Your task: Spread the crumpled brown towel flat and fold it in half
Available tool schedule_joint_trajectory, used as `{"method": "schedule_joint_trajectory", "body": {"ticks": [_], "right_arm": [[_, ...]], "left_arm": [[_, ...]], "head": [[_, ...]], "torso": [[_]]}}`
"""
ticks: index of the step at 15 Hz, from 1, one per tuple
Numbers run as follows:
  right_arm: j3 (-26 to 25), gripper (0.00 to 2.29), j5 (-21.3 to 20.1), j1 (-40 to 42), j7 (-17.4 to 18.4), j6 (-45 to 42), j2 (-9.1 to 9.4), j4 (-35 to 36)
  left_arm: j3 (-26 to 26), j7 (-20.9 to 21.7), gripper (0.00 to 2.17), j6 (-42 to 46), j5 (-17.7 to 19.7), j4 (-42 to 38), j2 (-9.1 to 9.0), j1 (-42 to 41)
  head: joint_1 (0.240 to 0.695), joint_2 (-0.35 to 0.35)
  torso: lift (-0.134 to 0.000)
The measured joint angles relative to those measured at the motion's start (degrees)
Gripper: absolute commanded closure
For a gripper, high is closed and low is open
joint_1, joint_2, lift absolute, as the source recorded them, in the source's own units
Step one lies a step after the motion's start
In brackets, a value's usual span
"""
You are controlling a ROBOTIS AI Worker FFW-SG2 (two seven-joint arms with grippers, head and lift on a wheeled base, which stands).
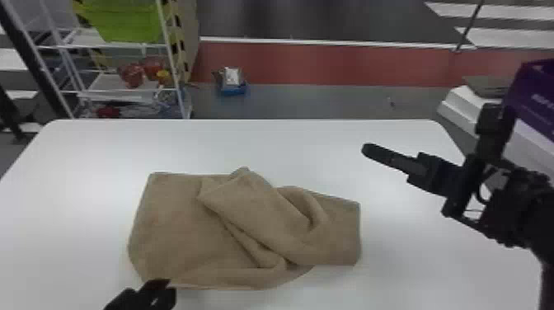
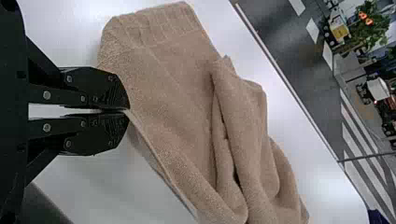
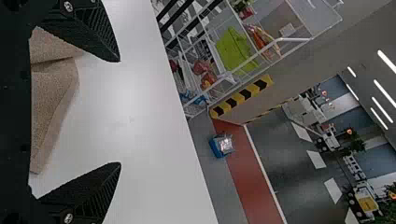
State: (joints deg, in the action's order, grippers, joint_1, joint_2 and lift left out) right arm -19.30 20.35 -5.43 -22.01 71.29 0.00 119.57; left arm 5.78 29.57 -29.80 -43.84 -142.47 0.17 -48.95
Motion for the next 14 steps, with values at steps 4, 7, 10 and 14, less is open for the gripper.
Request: {"method": "schedule_joint_trajectory", "body": {"ticks": [4,7,10,14], "right_arm": [[0.6,0.12,-0.5,2.4,-1.6,-0.2,0.0,-0.5],[1.3,0.16,-1.0,4.3,-2.4,-1.9,0.0,-3.1],[2.4,0.18,-1.8,5.3,-3.2,-4.5,-0.01,-6.7],[4.0,0.18,-3.4,5.2,-3.2,-5.6,-0.16,-8.9]], "left_arm": [[-0.5,0.1,1.08,-3.0,-0.1,-4.4,0.0,-0.8],[-0.1,0.1,1.08,-3.0,-0.2,-3.1,0.0,-0.3],[0.1,0.1,1.08,-3.0,-0.2,-2.0,0.0,0.3],[0.1,0.1,1.08,-3.0,-0.1,-1.6,0.0,0.5]], "head": [[0.695,-0.013],[0.695,-0.007],[0.695,-0.003],[0.695,0.006]], "torso": [[-0.134],[-0.134],[-0.134],[-0.134]]}}
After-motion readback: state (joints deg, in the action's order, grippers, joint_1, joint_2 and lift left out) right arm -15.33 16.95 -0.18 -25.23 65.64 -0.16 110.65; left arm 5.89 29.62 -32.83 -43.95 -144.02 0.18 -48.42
